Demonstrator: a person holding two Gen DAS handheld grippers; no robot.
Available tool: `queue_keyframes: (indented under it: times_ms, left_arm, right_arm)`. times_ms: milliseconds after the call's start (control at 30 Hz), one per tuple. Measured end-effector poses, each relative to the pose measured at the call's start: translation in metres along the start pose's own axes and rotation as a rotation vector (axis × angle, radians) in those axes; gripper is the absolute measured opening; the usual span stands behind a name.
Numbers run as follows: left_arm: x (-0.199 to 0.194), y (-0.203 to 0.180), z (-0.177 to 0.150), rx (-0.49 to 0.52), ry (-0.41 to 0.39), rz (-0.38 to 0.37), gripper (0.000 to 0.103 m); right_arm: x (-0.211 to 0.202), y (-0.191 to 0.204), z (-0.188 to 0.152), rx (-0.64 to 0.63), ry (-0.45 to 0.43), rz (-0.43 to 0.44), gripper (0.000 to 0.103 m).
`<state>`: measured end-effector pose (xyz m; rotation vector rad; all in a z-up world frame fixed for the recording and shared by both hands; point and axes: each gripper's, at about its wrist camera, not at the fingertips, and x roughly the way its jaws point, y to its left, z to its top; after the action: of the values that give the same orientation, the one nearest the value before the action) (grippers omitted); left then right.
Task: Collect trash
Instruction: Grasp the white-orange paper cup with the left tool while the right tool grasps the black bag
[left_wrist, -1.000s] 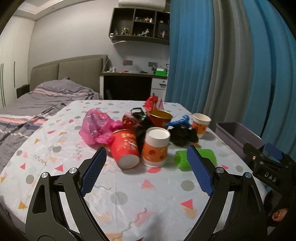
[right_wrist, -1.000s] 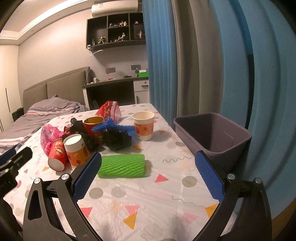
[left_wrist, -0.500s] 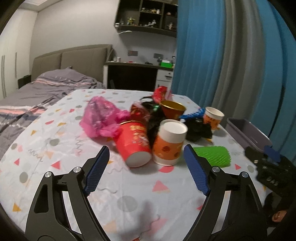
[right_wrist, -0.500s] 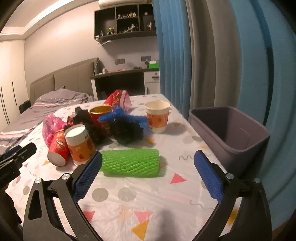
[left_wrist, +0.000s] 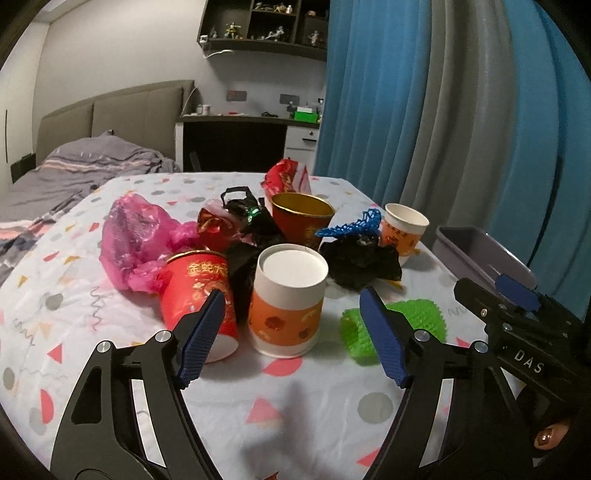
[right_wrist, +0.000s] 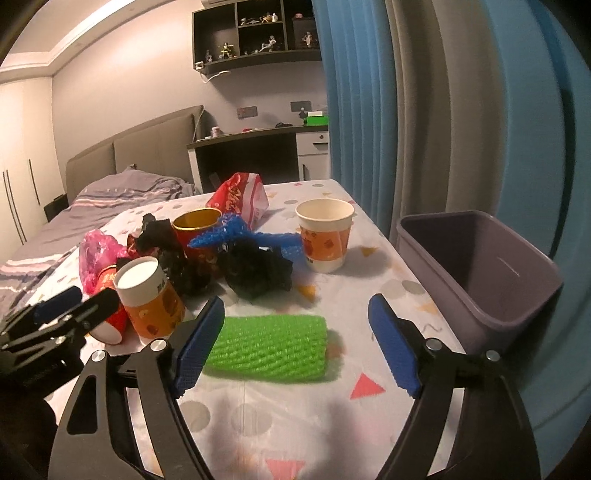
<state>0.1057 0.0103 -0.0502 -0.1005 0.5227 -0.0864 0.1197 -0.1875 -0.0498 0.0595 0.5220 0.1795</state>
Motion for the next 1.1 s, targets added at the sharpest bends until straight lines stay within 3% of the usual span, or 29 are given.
queue_keyframes:
  times_ms: [367, 567, 633, 733, 833, 1100]
  left_arm:
    - [0.004, 0.014, 0.008, -0.035, -0.014, 0.057, 0.074]
    - [0.002, 0.028, 0.013, -0.049, -0.021, 0.077, 0.074]
    - [0.004, 0.03, 0.013, -0.052, -0.018, 0.08, 0.074]
    - [0.005, 0.032, 0.013, -0.052, -0.016, 0.07, 0.074]
    - [0.009, 0.026, 0.011, -0.044, -0.002, 0.045, 0.074]
    - [0.031, 0.011, 0.009, -0.006, 0.037, 0.02, 0.074]
  right_arm:
    - [0.07, 0.03, 0.029, -0.077, 0.084, 0.127, 0.072]
    - [0.107, 0.041, 0.033, -0.102, 0.161, 0.134, 0.047]
    - [0.112, 0.04, 0.032, -0.112, 0.176, 0.131, 0.025]
    - [0.111, 0.036, 0.031, -0.111, 0.171, 0.136, 0.011]
    - [0.102, 0.032, 0.031, -0.103, 0.151, 0.143, 0.005]
    - [0.055, 0.018, 0.036, -0.089, 0.069, 0.204, 0.004]
